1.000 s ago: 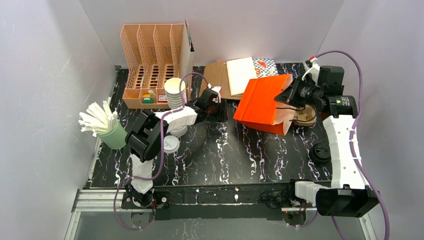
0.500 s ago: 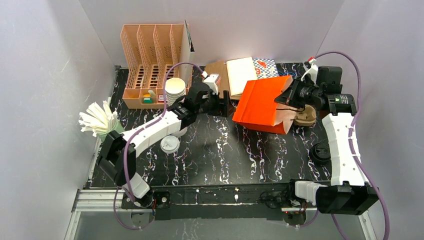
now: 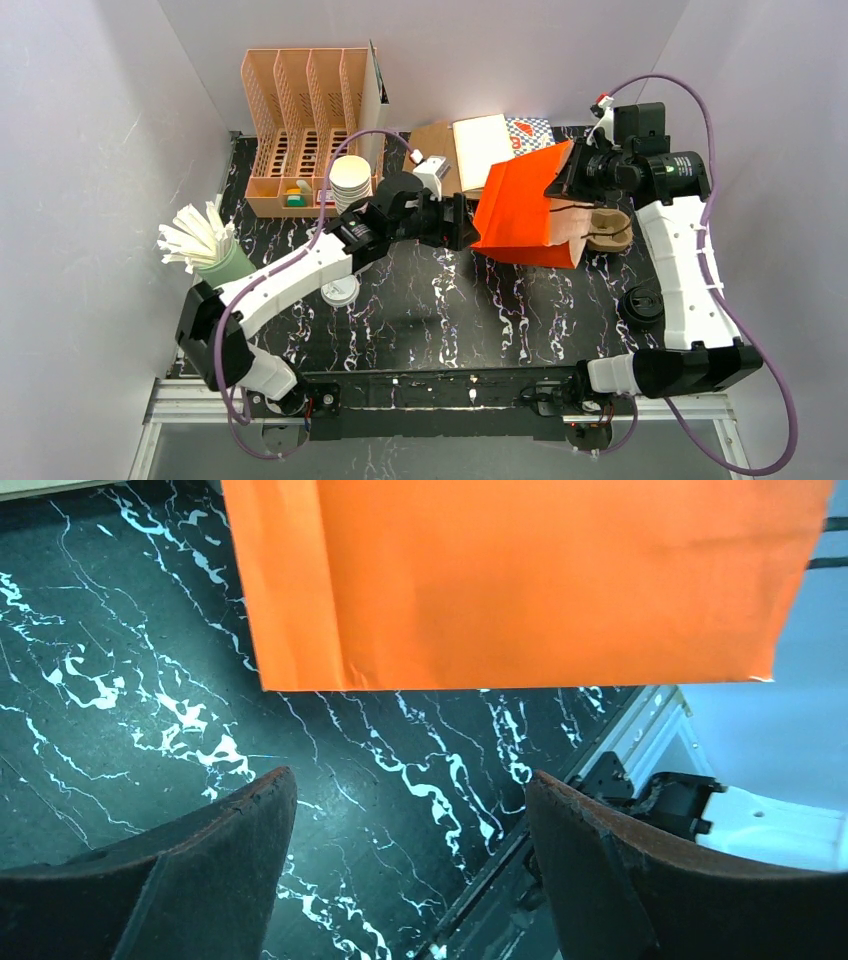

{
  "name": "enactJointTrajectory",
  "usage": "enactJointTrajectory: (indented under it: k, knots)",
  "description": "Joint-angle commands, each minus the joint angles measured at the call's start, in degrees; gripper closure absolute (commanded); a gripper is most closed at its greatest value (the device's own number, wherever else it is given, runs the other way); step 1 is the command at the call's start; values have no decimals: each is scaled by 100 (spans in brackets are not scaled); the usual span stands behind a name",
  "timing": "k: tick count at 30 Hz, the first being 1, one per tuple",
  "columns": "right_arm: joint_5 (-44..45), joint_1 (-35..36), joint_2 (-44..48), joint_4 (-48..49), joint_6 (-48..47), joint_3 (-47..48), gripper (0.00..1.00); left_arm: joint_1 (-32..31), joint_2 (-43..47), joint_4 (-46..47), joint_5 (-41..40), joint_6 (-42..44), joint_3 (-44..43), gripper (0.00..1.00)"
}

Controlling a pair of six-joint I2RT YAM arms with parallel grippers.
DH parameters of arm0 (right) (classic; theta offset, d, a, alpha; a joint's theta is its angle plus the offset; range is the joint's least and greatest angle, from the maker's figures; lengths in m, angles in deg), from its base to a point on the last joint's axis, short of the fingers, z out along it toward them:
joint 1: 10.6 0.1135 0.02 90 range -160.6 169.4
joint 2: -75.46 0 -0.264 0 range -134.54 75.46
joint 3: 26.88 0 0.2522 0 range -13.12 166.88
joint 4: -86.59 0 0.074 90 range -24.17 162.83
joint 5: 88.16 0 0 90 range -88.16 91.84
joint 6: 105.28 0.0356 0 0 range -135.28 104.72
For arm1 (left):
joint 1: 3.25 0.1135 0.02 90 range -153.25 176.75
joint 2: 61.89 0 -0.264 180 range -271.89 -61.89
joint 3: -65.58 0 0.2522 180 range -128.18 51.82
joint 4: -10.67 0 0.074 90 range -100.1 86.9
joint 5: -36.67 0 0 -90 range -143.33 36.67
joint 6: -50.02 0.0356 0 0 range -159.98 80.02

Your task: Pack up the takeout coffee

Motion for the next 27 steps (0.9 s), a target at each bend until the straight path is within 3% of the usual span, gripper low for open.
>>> enactJointTrajectory:
  k: [1,8,13,14,19,20,27]
  knots:
    - [872,247,24,-892,85,478,98,16,617,-523,-80,-73,3,18]
    - [1482,1024,-282,-1757,379,837,99,15,790,-673,-69,-128,273,18]
    - [1514,1825,-629,-1709,575,745,96,16,923,-690,-64,-134,480,18]
    - [1485,1974,-697,-1611,610,759,88,16,954,-698,-68,-121,517,18]
    - [829,2300,-834,-799,563,807,14,11,1248,-718,-90,-32,640,17]
    - [726,2303,-795,-539,542,768,8,11,1321,-728,-130,-28,656,16]
    - [354,2306,-489,13,414,911,8,16,1654,-714,-171,-241,663,16]
